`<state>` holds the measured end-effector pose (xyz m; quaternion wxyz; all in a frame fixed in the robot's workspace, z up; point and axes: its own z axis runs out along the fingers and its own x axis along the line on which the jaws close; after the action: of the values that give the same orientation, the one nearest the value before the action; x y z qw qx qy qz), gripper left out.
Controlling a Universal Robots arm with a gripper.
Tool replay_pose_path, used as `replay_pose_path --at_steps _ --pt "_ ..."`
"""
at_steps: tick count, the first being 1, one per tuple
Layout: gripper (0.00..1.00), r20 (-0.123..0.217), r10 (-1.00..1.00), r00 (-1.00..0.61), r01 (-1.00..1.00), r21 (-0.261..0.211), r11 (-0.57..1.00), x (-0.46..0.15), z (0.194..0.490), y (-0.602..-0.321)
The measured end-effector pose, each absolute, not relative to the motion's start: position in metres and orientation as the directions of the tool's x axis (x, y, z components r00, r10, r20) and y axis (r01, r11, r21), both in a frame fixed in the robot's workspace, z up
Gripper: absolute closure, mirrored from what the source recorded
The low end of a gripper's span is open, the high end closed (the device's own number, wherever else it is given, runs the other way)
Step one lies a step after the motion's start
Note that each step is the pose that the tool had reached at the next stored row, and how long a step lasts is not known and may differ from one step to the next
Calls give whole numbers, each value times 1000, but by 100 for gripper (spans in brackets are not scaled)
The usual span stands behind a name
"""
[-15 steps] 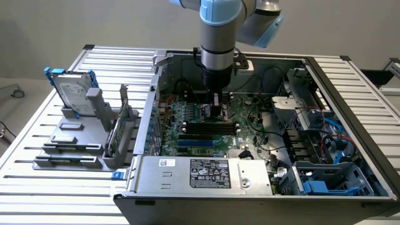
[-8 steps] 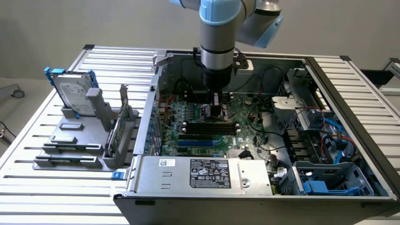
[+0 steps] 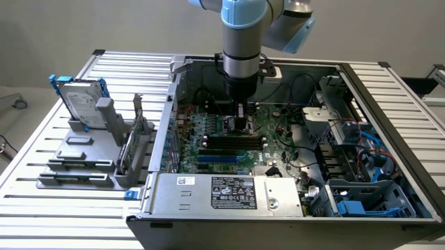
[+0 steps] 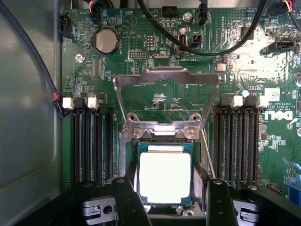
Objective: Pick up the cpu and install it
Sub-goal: 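Place the cpu into insertion slot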
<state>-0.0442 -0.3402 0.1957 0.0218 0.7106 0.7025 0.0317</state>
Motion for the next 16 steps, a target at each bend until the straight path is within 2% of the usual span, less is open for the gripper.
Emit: replay_pose_path --at_steps 16 --pt "45 6 1000 11 997 77 -11 -46 194 -336"
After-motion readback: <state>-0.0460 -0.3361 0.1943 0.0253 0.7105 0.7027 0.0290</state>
